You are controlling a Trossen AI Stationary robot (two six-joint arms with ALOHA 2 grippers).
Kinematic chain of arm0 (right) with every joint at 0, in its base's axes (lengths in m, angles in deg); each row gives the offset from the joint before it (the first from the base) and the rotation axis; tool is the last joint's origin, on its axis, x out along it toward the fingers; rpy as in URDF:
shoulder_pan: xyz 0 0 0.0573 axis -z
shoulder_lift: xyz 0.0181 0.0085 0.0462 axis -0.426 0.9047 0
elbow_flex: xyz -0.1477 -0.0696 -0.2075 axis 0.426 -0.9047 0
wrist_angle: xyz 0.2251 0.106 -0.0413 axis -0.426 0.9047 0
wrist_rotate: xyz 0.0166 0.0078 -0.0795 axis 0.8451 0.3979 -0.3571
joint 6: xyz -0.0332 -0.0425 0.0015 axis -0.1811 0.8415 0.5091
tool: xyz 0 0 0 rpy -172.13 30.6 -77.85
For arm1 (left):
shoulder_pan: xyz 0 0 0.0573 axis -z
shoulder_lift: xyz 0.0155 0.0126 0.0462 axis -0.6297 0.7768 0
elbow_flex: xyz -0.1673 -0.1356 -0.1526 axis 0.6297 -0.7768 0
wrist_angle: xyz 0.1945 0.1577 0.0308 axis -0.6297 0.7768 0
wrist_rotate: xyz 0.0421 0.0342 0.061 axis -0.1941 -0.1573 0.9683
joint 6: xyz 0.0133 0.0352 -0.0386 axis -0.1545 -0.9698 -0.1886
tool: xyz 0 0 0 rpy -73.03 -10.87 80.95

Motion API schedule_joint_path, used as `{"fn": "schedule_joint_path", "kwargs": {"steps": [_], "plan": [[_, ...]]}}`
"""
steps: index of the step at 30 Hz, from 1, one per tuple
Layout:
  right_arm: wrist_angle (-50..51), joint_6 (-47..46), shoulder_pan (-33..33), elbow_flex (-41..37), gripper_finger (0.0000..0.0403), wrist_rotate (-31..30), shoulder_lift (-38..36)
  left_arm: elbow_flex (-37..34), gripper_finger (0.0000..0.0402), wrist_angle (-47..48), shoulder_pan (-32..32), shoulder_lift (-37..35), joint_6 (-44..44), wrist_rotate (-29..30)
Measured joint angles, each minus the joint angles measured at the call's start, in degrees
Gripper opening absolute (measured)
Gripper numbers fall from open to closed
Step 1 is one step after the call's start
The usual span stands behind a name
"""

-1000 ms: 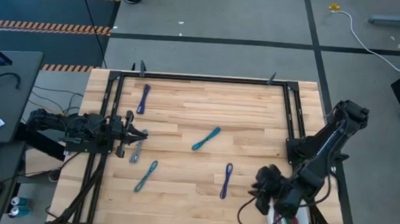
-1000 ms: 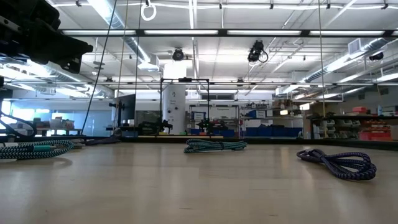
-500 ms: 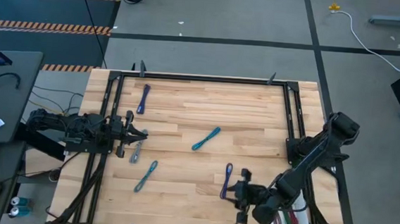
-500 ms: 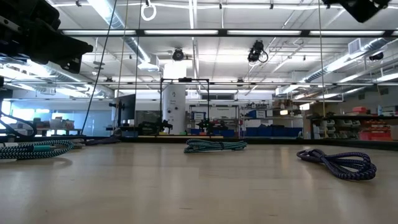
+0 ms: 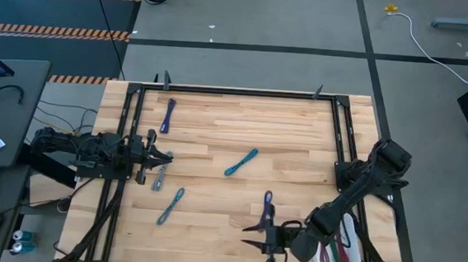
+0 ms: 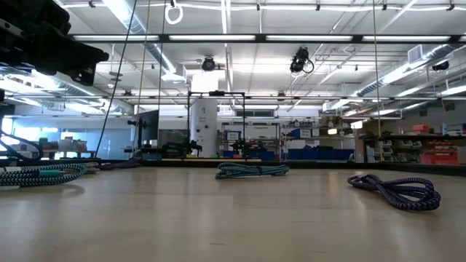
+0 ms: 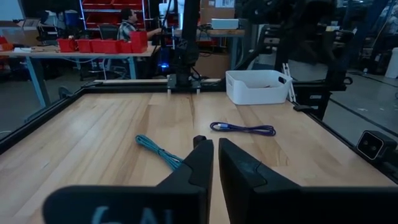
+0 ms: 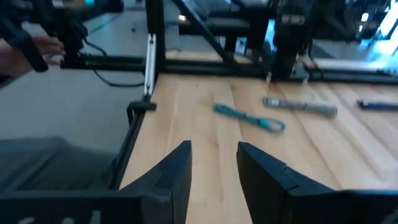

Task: Pick and place USB-C Cables
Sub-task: Put the bottom violet charger cable into the white bin

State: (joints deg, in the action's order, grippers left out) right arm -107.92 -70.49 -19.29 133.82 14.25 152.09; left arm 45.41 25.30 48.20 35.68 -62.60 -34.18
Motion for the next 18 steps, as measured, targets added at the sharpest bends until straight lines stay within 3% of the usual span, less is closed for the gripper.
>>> {"fn": "schedule_joint_path", "kwargs": {"steps": [4, 7, 12, 18], "plan": [[-6.5, 2.5, 2.1, 0.0, 0.0133, 2.0, -0.1, 0.0, 0.0038, 0.0, 0.0, 0.0, 0.0, 0.0], [-4.2, 1.8, 4.0, 0.0, 0.0137, 6.3, -1.6, 0.0, 0.0038, 0.0, 0.0, 0.0, 0.0, 0.0], [9.5, -4.9, 7.3, 0.0, 0.0162, 7.3, -7.1, 0.0, 0.0038, 0.0, 0.0, 0.0, 0.0, 0.0], [26.0, -15.2, 12.3, 0.0, 0.022, 12.4, -12.2, 0.0, 0.003, -0.6, 0.0, 0.0, 0.0, 0.0]]}}
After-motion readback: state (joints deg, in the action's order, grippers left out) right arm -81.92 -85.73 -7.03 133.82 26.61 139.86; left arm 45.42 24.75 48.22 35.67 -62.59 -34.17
